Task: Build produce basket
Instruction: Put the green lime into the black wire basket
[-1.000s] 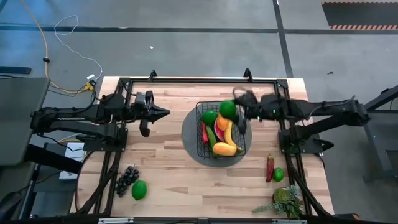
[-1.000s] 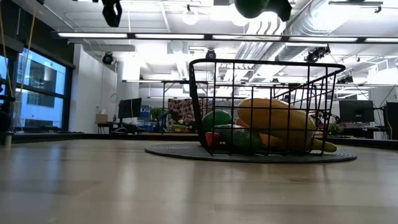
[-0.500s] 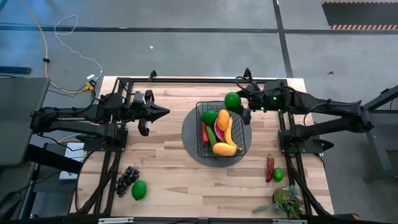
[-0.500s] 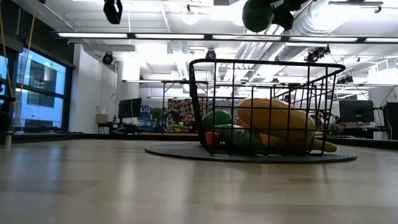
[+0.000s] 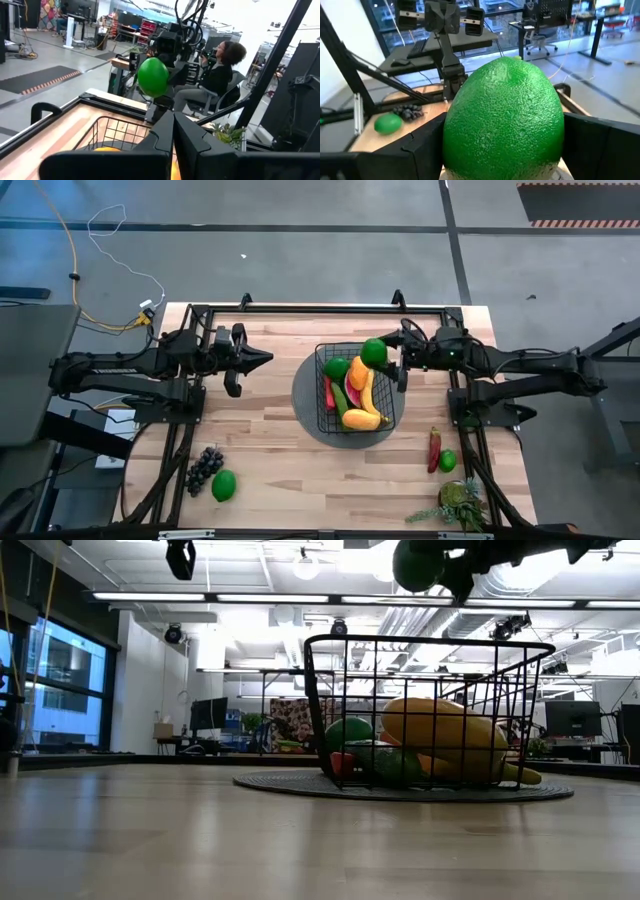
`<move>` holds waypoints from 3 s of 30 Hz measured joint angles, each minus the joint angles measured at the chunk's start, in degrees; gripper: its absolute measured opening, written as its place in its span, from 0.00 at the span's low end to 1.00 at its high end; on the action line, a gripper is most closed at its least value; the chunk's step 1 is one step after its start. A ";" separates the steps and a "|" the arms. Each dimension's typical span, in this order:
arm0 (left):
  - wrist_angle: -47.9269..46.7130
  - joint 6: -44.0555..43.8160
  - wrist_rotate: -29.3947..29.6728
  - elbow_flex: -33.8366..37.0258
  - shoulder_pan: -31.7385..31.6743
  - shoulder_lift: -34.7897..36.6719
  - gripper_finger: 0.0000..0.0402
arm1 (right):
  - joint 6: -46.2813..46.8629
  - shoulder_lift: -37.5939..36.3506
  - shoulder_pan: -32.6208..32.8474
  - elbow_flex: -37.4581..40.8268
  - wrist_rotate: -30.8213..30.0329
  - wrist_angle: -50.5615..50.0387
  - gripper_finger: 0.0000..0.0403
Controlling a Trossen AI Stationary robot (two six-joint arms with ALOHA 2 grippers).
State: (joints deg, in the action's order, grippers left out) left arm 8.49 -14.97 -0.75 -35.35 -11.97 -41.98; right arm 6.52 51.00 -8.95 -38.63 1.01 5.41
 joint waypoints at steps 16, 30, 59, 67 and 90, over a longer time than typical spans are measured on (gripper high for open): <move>-1.44 1.65 -0.02 0.00 0.00 0.00 0.00 | 0.96 0.02 0.00 0.00 -0.03 0.02 0.72; -1.42 1.65 -0.04 0.00 0.00 -0.01 0.00 | 3.76 0.02 0.00 0.00 -0.08 0.04 0.72; -1.48 1.67 0.11 0.00 0.02 -0.02 0.00 | 22.32 40.10 2.00 -26.51 3.67 -37.57 0.72; -1.64 3.12 0.11 0.00 0.02 -0.02 0.00 | 23.19 44.04 2.01 -26.48 3.68 -37.02 0.72; -1.81 3.18 0.13 0.00 0.02 -0.02 0.00 | 23.48 44.30 1.99 -26.45 3.73 -35.46 0.77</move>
State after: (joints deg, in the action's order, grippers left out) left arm 6.68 -11.79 -0.62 -35.35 -11.94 -42.00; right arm 30.01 95.31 -6.96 -65.08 4.74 -30.05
